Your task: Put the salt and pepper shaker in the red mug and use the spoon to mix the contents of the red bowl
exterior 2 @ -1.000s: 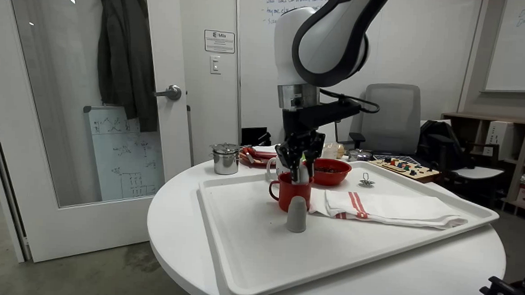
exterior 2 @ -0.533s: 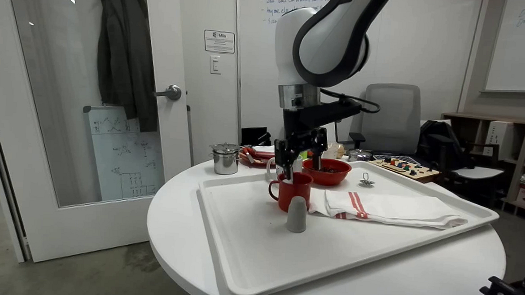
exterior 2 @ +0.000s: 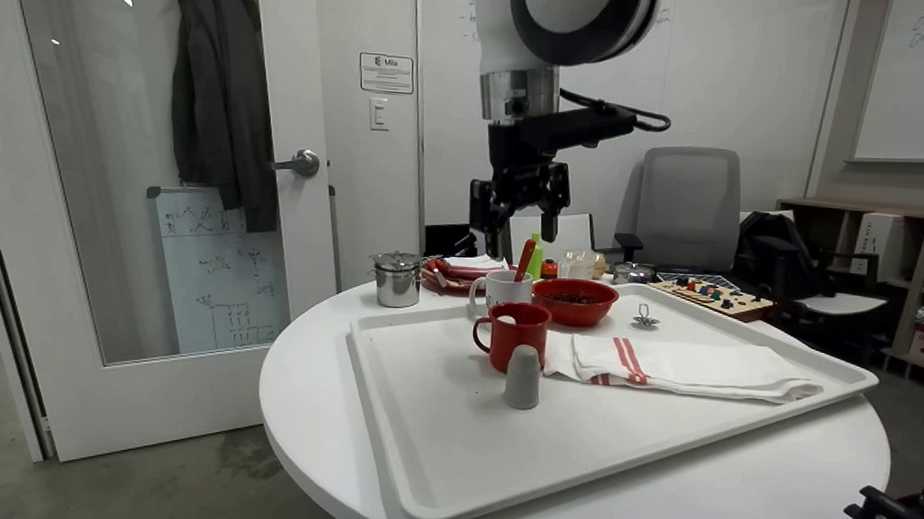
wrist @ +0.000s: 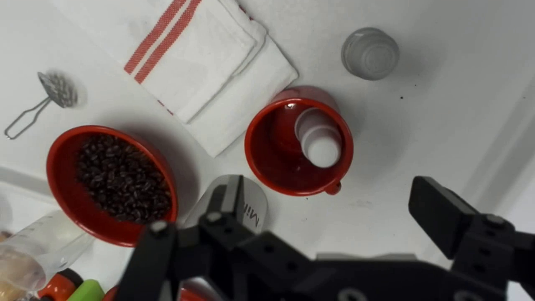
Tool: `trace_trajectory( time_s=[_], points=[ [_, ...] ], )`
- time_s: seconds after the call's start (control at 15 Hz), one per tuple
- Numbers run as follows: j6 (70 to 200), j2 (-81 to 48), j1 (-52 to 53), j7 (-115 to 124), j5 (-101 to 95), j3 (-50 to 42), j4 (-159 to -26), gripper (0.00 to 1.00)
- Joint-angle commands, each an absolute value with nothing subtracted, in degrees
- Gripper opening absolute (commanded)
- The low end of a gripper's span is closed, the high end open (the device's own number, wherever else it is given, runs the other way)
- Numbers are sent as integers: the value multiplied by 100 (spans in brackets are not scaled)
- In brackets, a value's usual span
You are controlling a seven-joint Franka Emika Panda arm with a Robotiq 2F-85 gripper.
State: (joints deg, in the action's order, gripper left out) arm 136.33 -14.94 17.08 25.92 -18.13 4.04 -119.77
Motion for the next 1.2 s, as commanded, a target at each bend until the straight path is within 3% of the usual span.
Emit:
trace_trajectory(
  time_s=[0.0, 1.13],
  points=[
    [13359, -1014, 1670, 2679, -1902, 442, -12108, 100],
    [13997, -1140, 995, 2836, -2018, 240, -11965, 100]
  ],
)
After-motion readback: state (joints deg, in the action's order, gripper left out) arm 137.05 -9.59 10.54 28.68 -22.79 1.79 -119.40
